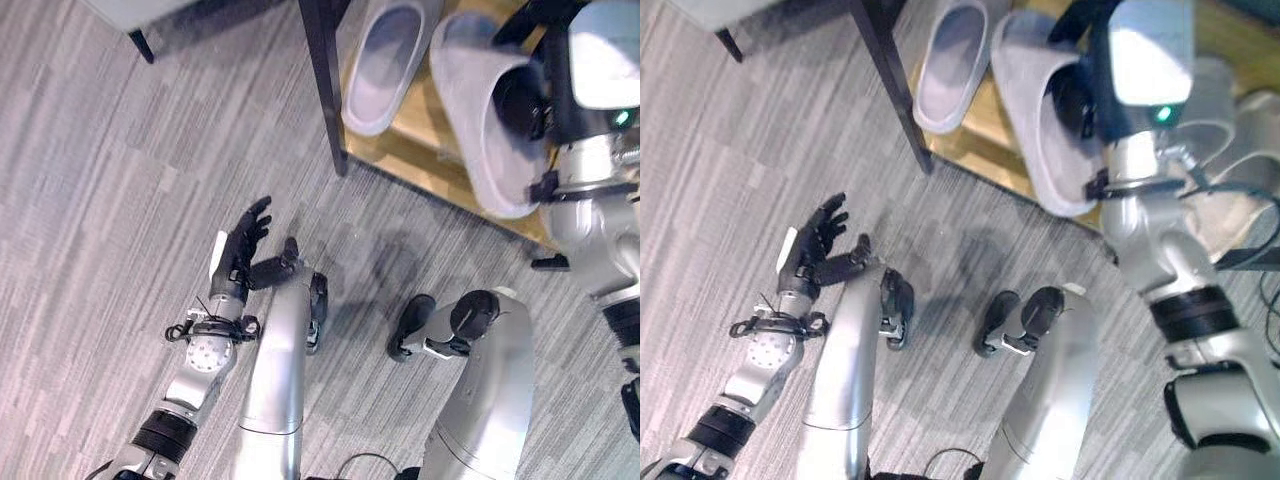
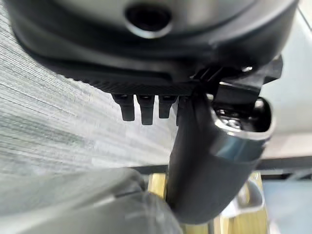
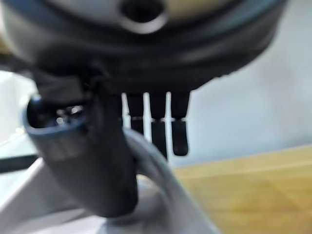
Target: Arrange the slippers neatly on the shoe rack.
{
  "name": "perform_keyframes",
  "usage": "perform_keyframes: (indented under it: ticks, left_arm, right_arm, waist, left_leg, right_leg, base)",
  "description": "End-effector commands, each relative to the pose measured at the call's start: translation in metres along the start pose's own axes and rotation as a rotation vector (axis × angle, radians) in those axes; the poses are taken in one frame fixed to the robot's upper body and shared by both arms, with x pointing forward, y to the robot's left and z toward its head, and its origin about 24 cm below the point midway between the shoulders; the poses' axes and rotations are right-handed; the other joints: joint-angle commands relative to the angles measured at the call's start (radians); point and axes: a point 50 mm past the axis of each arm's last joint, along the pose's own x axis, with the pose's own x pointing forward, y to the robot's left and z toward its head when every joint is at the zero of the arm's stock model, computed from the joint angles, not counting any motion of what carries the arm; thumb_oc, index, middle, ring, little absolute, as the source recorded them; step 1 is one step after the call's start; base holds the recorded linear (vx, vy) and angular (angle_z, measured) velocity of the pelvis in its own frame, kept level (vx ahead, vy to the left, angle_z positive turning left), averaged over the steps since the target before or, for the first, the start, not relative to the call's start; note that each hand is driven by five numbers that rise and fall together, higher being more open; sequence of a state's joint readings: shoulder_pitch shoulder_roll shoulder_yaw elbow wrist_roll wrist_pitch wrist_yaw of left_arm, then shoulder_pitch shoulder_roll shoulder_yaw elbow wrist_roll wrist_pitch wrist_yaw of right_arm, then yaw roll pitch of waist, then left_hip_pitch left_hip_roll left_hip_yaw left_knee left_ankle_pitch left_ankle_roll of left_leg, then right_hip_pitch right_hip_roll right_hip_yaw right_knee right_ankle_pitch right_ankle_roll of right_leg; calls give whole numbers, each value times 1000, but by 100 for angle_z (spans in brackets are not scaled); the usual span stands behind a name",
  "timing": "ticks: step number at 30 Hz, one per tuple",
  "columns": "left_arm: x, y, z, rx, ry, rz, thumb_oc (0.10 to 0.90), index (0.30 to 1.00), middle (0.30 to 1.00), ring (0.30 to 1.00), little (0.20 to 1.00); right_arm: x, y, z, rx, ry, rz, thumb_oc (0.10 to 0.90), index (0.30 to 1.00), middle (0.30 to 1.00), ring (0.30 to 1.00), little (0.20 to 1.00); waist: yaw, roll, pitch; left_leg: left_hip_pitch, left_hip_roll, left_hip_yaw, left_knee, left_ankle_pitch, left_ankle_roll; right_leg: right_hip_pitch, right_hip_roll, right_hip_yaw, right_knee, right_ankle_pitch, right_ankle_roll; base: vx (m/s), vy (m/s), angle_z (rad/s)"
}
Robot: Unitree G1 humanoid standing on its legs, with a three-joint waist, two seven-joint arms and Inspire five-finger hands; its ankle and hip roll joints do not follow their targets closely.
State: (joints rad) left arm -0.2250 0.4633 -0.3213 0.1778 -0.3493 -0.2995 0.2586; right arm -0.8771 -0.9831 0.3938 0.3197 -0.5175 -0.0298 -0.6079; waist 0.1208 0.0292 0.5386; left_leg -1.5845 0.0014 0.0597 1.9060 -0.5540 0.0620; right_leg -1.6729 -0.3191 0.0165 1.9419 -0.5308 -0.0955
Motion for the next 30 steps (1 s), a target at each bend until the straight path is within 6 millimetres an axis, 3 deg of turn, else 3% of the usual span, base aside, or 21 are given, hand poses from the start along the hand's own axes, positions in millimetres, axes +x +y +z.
perform_keyframes:
  ticks: [1,7,14,23,24,25,26,27,30]
  left_arm:
    - [-58,1,-64,121,322,-28,800,900,900,900,900]
    - [-67,7,-67,150,355,-49,800,900,900,900,900]
    - [-72,7,-69,152,372,-74,800,900,900,900,900]
    - [-68,3,-67,141,359,-96,800,900,900,900,900]
    - [-67,3,-67,138,359,-95,800,900,900,900,900]
    - [-67,3,-67,139,359,-94,800,900,900,900,900]
    - [-67,3,-66,139,358,-95,800,900,900,900,900]
    - [-67,4,-66,138,359,-93,800,900,900,900,900]
    - [-66,3,-66,124,355,-81,800,900,900,900,900]
  right_arm:
    - [35,-50,2,-28,-24,-277,400,300,300,300,300]
    - [48,-43,-24,-84,106,-214,400,300,300,300,300]
    - [61,-35,-29,-86,170,-157,400,300,300,300,300]
    - [72,-24,-22,-60,197,-117,400,300,300,300,300]
    - [72,-20,-21,-58,199,-105,414,321,321,321,321]
    - [75,-20,-18,-61,194,-103,605,608,608,608,608]
    - [75,-19,-20,-72,205,-92,678,716,716,716,716]
    - [77,-19,-21,-90,206,-84,800,900,900,900,900]
    - [82,-16,-20,-98,232,-61,800,900,900,900,900]
  waist:
    - [36,-8,-19]
    - [61,-22,-19]
    - [85,-33,-19]
    - [105,-29,-19]
    - [106,-28,-19]
    - [108,-27,-19]
    - [112,-28,-19]
    - [115,-28,-19]
    - [115,-26,-19]
  left_leg:
    - [14,46,20,-94,-34,-43]
    - [14,57,12,12,-100,-48]
    - [14,56,2,75,-130,-49]
    - [14,58,2,91,-134,-59]
    - [14,59,2,92,-135,-61]
    - [14,60,2,95,-136,-62]
    - [14,60,2,95,-137,-62]
    - [14,60,1,96,-137,-63]
    - [14,60,-1,101,-139,-68]
  right_leg:
    - [119,40,55,41,-131,-58]
    - [109,31,90,186,-181,-74]
    - [116,14,95,241,-185,-65]
    - [127,-4,88,264,-190,-63]
    - [129,-6,87,265,-191,-63]
    - [129,-7,88,271,-190,-61]
    - [130,-10,87,271,-189,-61]
    - [131,-13,87,274,-187,-59]
    - [132,-17,88,281,-184,-56]
  base:
    - [50,-32,21]
    - [44,-9,6]
    - [19,5,2]
    - [3,7,5]
    - [-6,6,9]
    - [-6,1,4]
    - [0,0,0]
    - [0,0,0]
    - [0,0,0]
